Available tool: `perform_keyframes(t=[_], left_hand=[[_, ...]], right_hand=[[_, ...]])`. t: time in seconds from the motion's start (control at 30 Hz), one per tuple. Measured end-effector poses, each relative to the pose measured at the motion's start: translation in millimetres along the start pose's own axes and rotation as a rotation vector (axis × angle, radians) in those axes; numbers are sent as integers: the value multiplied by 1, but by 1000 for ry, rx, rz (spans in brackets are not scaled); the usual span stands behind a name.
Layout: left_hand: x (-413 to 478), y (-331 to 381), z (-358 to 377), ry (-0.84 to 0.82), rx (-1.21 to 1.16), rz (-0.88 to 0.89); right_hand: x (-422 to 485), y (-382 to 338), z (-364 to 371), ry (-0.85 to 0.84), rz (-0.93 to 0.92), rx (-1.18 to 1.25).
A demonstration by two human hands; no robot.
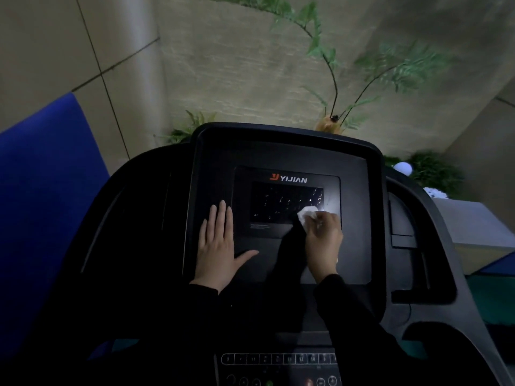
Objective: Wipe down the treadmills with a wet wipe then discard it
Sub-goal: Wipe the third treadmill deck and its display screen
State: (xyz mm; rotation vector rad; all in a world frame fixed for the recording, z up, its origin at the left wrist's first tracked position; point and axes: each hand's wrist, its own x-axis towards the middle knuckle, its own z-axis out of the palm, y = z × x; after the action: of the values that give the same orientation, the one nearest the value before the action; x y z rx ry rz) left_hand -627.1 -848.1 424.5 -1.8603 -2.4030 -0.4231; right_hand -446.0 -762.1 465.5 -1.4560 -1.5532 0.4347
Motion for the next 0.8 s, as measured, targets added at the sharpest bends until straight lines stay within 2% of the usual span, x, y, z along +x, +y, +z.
perform_keyframes(t=[0.17, 0.37, 0.43, 0.57, 0.63, 0.8], left_hand=[[2, 1, 3, 2, 30, -10], [2, -1, 5, 38, 18, -7], [2, 0, 5, 37, 20, -8], [2, 0, 4, 27, 13, -2], [2, 0, 4, 27, 20, -5], [2, 0, 3, 34, 20, -13]], right_hand=[[-2, -12, 38, -98, -85, 14], [-27, -23, 63, -259, -404, 23], [-22, -14, 55, -237, -387, 26], [4, -6, 45, -31, -135, 48], [12, -14, 53, -26, -88, 41], [0, -40, 82, -174, -338, 52]])
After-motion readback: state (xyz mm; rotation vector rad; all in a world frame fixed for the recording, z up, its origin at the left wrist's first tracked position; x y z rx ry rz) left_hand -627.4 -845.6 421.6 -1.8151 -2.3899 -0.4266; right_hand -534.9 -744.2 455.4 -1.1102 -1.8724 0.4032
